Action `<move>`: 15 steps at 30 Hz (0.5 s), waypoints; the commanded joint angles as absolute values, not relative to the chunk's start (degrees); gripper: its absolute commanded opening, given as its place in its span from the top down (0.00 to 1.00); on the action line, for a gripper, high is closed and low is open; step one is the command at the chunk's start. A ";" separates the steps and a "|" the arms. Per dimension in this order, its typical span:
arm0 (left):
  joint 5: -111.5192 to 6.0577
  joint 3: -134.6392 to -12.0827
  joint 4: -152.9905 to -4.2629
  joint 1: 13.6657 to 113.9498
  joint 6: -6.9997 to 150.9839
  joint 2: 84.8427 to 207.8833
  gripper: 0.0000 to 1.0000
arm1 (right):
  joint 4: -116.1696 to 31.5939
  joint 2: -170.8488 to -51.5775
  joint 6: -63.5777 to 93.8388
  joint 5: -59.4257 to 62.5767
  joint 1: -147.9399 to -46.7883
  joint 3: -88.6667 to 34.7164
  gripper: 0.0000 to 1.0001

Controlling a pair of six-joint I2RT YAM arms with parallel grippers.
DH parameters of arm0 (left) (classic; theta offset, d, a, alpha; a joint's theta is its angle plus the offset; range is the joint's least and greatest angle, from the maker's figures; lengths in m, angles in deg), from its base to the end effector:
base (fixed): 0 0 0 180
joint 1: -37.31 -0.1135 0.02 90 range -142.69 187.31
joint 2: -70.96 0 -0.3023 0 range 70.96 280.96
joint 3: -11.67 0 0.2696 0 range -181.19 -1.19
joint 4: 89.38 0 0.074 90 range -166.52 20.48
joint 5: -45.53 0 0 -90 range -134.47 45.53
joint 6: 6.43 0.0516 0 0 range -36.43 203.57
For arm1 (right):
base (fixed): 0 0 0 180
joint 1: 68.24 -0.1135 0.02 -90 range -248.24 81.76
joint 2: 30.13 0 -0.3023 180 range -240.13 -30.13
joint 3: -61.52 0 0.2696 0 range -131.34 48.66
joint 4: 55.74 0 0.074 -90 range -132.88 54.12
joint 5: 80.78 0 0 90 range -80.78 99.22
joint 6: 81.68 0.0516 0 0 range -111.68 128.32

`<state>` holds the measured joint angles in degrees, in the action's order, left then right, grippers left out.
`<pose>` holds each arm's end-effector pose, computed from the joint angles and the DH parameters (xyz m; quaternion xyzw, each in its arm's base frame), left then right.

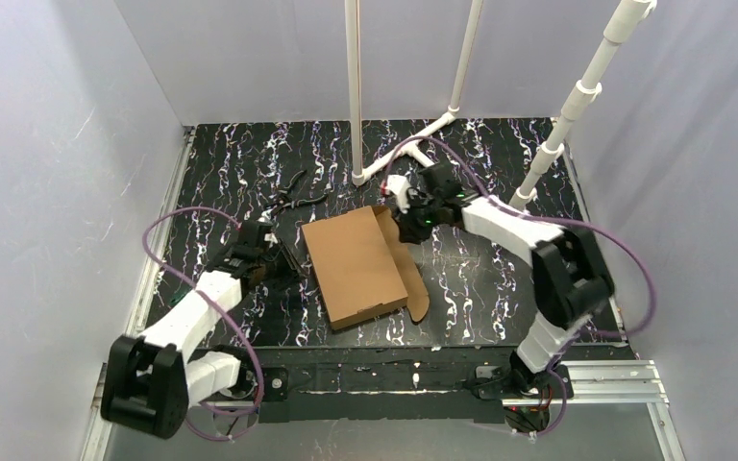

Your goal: Fold the paper box

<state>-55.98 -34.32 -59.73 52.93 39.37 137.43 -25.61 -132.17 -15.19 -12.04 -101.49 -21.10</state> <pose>0.2204 -0.0723 0.2007 -0.1977 0.9148 -0.2509 0.2470 0.3381 0.2440 0.2266 -0.4945 0.7811 0.2013 0.3239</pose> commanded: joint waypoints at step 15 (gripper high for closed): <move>-70.09 -30.80 -61.65 52.68 45.20 117.88 0.32 | 10.30 -107.14 -108.97 -33.51 -93.92 5.93 0.18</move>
